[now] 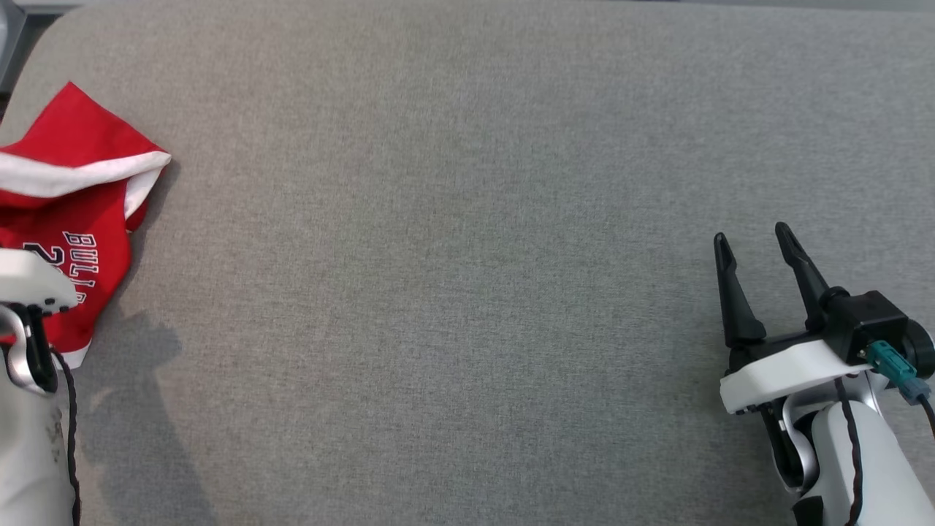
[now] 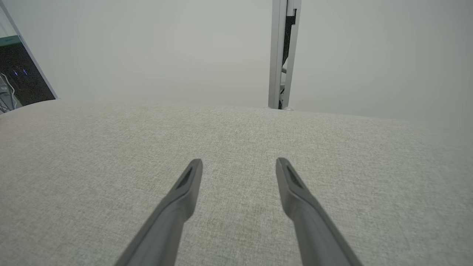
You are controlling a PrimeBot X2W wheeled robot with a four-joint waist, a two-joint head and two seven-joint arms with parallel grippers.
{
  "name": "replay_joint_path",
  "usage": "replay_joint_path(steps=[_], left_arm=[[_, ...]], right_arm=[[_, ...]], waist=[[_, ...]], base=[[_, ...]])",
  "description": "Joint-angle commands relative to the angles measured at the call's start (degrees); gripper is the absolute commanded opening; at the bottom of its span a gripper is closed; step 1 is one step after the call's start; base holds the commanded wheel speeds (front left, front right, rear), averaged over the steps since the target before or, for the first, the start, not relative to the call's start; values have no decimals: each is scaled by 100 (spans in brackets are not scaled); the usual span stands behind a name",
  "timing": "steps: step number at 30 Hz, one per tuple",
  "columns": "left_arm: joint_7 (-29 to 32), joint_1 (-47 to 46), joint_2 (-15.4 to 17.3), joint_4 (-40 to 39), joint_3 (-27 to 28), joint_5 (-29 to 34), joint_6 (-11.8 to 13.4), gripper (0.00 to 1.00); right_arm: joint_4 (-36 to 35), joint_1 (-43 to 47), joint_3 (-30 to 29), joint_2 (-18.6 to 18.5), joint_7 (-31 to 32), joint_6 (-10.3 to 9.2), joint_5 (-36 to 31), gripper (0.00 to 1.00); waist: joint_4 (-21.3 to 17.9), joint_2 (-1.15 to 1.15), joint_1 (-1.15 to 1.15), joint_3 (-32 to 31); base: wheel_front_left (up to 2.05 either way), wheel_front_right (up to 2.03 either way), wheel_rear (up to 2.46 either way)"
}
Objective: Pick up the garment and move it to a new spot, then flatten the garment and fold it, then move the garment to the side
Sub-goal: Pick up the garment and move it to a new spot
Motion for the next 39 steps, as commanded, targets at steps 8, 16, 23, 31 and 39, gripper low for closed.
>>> replay_joint_path(steps=[8, 16, 23, 31, 39], left_arm=[[-7, -312, -132, -765, -599, 329, -279, 0], [-8, -449, -536, -1208, -1268, 361, -486, 0], [-8, -332, -930, -1320, -2030, 192, -608, 0], [-8, -299, -1064, -1606, -3771, -684, -569, 0], [-8, -520, -1059, -2233, -5701, -1835, -13, 0]], right_arm=[[74, 264, 65, -32, -10, -2, 318, 100], [126, 425, 174, -32, -10, -2, 568, 100], [163, 526, 223, -30, -10, -2, 742, 100], [203, 546, 231, -31, -10, -2, 796, 100], [232, 623, 226, -30, -10, -2, 856, 100]], waist=[[-277, 0, 0, -534], [-660, 0, 0, -878], [-1055, 0, 0, -1049], [-1576, 0, 0, -1097], [-1780, 0, 0, -1149]], base=[[0, 0, 0], [0, 0, 0], [0, 0, 0], [0, 0, 0], [0, 0, 0]])
